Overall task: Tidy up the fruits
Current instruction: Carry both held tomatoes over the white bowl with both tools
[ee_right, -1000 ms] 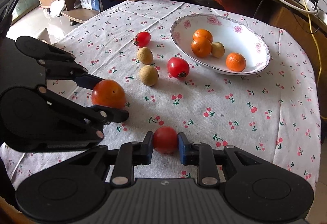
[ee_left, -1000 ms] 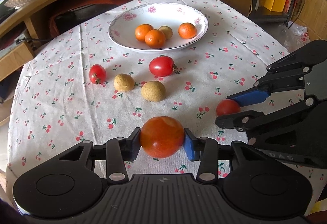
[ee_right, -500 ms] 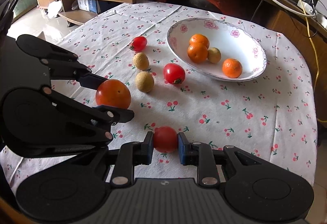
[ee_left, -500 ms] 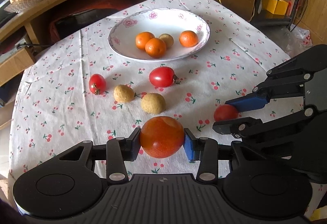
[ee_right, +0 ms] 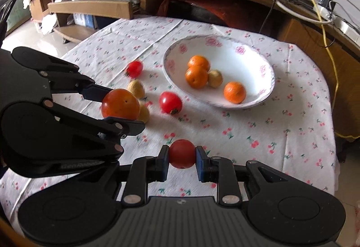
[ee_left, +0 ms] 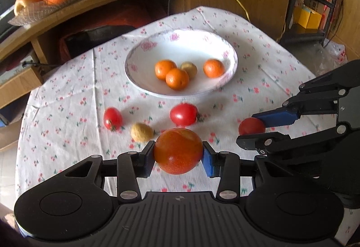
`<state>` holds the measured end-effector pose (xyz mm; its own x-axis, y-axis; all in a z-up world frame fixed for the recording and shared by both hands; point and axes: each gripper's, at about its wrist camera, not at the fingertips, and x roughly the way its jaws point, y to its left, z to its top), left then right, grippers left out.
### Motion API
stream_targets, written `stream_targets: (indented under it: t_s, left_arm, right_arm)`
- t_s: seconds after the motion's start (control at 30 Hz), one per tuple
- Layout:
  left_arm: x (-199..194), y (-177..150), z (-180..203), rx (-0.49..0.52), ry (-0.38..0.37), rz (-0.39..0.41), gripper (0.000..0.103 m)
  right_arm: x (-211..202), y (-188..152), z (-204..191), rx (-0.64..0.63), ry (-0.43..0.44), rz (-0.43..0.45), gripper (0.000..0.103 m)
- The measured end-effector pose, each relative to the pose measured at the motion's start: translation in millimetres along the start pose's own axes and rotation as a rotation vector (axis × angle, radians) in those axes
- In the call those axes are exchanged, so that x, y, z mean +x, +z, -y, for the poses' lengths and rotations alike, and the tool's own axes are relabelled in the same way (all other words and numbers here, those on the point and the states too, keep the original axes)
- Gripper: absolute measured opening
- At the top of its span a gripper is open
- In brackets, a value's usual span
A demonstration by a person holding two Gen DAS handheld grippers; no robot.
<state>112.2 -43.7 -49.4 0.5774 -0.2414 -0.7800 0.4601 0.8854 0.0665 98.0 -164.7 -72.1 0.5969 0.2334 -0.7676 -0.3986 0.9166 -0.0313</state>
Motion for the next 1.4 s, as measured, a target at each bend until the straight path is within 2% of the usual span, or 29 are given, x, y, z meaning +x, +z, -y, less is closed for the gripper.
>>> stream_targets:
  t_s: [0.67, 1.13, 1.4]
  left_arm:
    - [5.4, 42.5, -0.2, -0.020, 0.023, 0.076, 0.049]
    - [24.5, 76.6, -11.7, -0.057, 0.051, 0.103, 0.049]
    - [40.1, 88.0, -16.7, -0.063, 0.058, 0.095, 0.049]
  right_arm:
    - [-7.6, 25.2, 29.9, 0.092, -0.067, 0.085, 0.027]
    - [6.9, 52.8, 52.0, 0.138, -0.117, 0.145, 0.027]
    - [21.2, 63.1, 62.8, 0.139, -0.126, 0.150, 0.027]
